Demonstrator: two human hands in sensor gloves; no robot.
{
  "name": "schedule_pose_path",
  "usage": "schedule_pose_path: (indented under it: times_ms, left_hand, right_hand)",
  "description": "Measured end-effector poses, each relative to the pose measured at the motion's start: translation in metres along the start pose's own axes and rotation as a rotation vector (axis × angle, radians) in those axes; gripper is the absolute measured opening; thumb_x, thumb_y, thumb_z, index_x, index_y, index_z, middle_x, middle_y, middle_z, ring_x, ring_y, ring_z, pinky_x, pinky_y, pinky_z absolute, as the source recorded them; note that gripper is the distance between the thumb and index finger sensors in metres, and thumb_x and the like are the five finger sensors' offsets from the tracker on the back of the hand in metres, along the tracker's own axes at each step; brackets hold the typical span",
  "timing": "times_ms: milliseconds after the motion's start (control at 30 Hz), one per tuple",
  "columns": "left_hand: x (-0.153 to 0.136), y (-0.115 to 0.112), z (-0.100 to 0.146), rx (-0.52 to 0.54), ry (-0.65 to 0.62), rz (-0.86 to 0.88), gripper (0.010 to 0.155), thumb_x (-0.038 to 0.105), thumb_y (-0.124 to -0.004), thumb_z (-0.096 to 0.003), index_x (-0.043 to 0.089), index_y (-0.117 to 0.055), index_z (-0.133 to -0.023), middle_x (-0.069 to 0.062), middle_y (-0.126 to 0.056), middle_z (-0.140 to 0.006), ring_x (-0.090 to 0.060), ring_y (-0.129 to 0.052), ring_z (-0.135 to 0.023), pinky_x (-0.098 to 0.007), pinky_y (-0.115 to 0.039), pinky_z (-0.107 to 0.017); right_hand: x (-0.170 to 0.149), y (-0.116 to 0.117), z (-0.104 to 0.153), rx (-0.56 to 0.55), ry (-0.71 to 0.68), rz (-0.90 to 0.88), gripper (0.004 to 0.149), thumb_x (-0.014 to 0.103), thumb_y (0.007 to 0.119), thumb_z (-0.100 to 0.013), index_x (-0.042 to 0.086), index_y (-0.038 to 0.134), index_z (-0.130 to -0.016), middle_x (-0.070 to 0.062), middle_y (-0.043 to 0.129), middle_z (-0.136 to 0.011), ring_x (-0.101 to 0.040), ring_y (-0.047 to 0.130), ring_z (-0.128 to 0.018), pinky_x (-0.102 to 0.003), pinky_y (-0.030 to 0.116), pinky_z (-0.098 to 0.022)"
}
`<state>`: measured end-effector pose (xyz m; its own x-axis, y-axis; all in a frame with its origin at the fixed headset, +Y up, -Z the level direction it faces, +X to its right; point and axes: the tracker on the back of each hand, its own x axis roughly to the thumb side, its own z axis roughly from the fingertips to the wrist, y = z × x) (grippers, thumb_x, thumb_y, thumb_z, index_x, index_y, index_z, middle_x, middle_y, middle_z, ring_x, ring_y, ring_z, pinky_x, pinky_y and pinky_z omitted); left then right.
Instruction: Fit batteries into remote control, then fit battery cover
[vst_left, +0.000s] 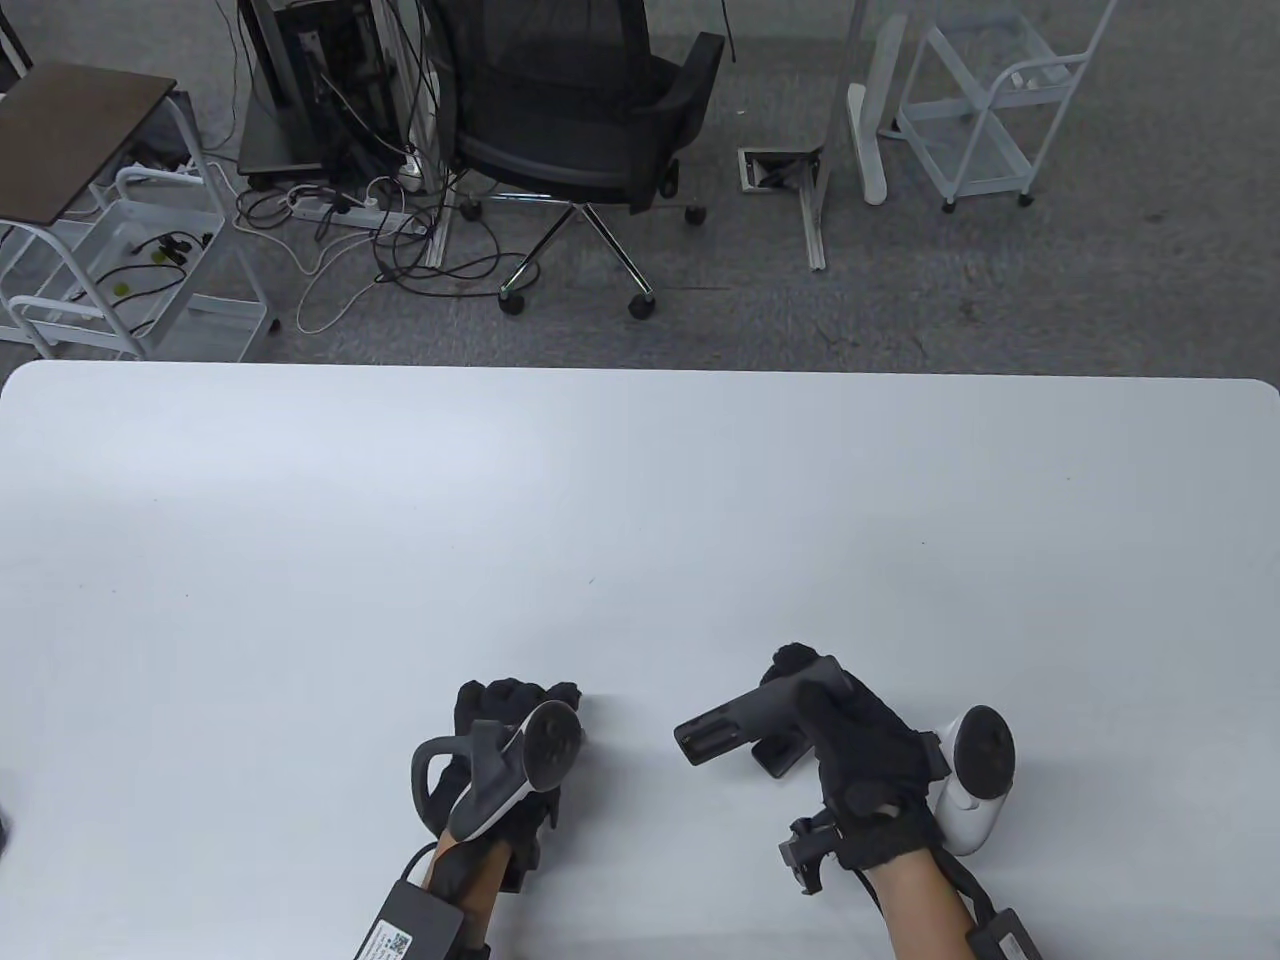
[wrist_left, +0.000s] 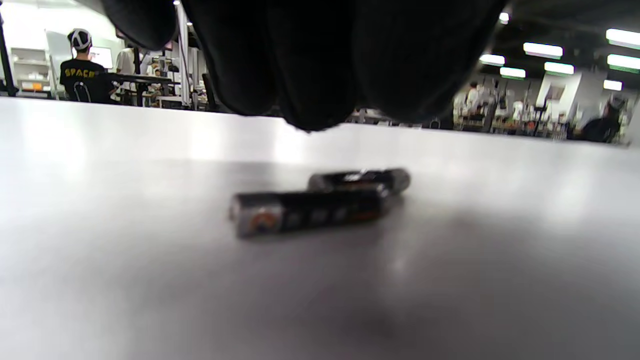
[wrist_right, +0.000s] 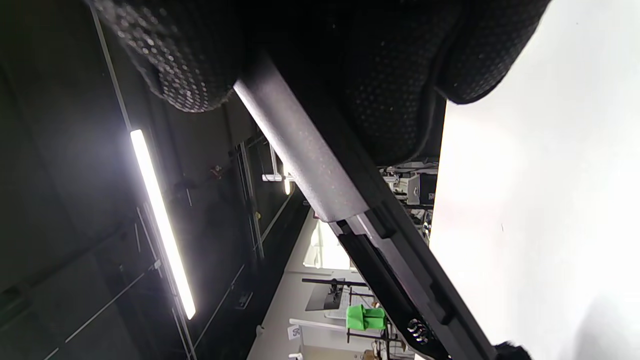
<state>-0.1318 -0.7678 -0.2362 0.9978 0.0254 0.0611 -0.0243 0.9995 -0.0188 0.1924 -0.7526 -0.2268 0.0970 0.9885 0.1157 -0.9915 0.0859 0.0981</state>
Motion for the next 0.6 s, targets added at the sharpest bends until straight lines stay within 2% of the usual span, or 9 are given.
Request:
schedule_pose_path:
  times_ms: [267,467,600]
  left_hand:
    - [0.01,-0.011,-0.01,-0.022,0.012,-0.166,0.052,0.041,-0.097,-0.0393,0.04,-0.084,-0.089,0.011,-0.099,-0.085,-0.025,-0.085,-0.099,-0.06,-0.058,-0.084]
    - [0.015,-0.012,-0.013,-0.014,0.012,-0.199,0.051,0.04,-0.098,-0.0403,0.039,-0.084,-0.089,0.012,-0.1,-0.085,-0.021,-0.086,-0.098,-0.058,-0.06,-0.084]
    - [0.018,-0.012,-0.014,-0.032,-0.002,-0.222,0.061,0.043,-0.098,-0.0402,0.034,-0.076,-0.096,0.006,-0.101,-0.083,-0.023,-0.087,-0.096,-0.059,-0.058,-0.085]
  right_hand:
    - [-0.001,0.009,0.001,0.035,0.005,0.004,0.058,0.043,0.087,-0.045,0.012,0.081,-0.093,-0.015,0.096,-0.082,-0.033,0.102,-0.058,-0.058,0.074,-0.058]
    - [-0.003,0.013,0.0,0.048,0.017,0.017,0.058,0.043,0.087,-0.045,0.012,0.081,-0.093,-0.015,0.097,-0.082,-0.032,0.102,-0.058,-0.058,0.074,-0.057]
    - [-0.006,0.012,0.001,0.031,0.039,0.024,0.059,0.043,0.087,-0.045,0.01,0.081,-0.093,-0.016,0.097,-0.082,-0.031,0.103,-0.056,-0.057,0.075,-0.056]
